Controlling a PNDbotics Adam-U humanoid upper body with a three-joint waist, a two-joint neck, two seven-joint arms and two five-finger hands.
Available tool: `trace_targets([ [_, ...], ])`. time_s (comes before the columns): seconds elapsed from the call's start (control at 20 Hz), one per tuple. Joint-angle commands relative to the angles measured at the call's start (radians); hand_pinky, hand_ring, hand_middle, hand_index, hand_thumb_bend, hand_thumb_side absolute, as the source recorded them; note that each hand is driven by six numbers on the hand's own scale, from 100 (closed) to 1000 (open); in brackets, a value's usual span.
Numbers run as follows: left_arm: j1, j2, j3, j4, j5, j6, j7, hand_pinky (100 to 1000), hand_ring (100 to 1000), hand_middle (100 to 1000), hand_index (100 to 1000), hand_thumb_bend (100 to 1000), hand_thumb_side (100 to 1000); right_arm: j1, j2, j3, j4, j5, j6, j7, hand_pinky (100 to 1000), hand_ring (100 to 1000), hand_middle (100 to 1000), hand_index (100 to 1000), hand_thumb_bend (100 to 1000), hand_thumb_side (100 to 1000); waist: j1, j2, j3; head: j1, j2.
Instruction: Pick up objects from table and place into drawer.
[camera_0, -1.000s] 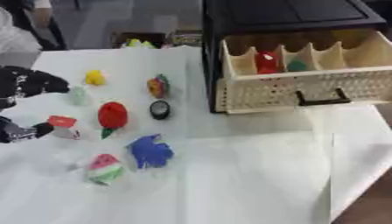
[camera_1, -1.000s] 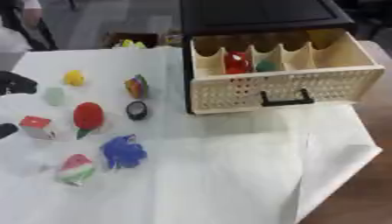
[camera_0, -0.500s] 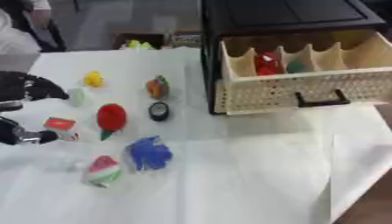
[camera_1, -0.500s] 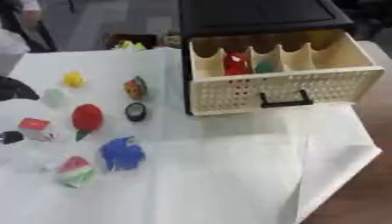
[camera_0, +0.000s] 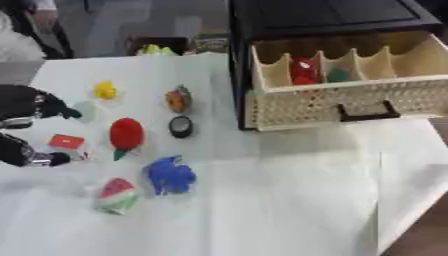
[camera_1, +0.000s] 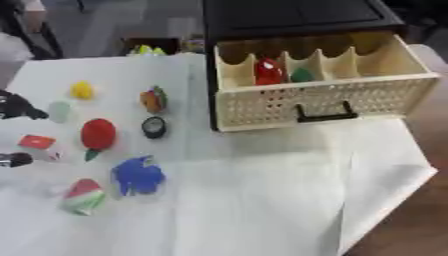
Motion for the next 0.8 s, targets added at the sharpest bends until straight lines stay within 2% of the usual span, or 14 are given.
trace_targets([
  [0.05,-0.025,0.015,0.014,0.018,0.000,0.000,-0.005,761,803,693,934,479,1000,-0.016,-0.014,-0.010,-0.015,0.000,0.004,0.003,286,536,519,816,230,842,-0.001,-0.011,-0.002,0.005,-0.014],
  [0.3,-0.040,0.001,0.022,0.059,-0.017,-0.005,-0.005,754,799,691,913,500,1000,-0.020,-0.012,-0.011,-0.015,-0.003,0.004,0.007,283,534,517,816,232,840,-0.002,-0.003,-0.008,0.008,-0.020],
  [0.4,-0.044,-0.001,0.025,0.073,-0.035,-0.008,-0.006,751,797,693,904,502,973,-0.021,-0.012,-0.012,-0.015,-0.003,0.004,0.008,281,533,516,816,234,840,-0.002,0.000,-0.010,0.009,-0.022],
  [0.65,-0.057,-0.012,0.037,0.105,-0.059,-0.017,0.005,744,794,688,892,411,805,-0.022,-0.010,-0.014,-0.015,-0.005,0.006,0.012,276,531,513,815,239,835,-0.003,0.007,-0.013,0.012,-0.026],
  [0.8,-0.061,-0.014,0.041,0.119,-0.066,-0.031,0.005,744,796,694,897,401,788,-0.022,-0.009,-0.016,-0.015,-0.005,0.006,0.012,273,530,512,815,238,832,-0.004,0.011,-0.014,0.013,-0.029],
])
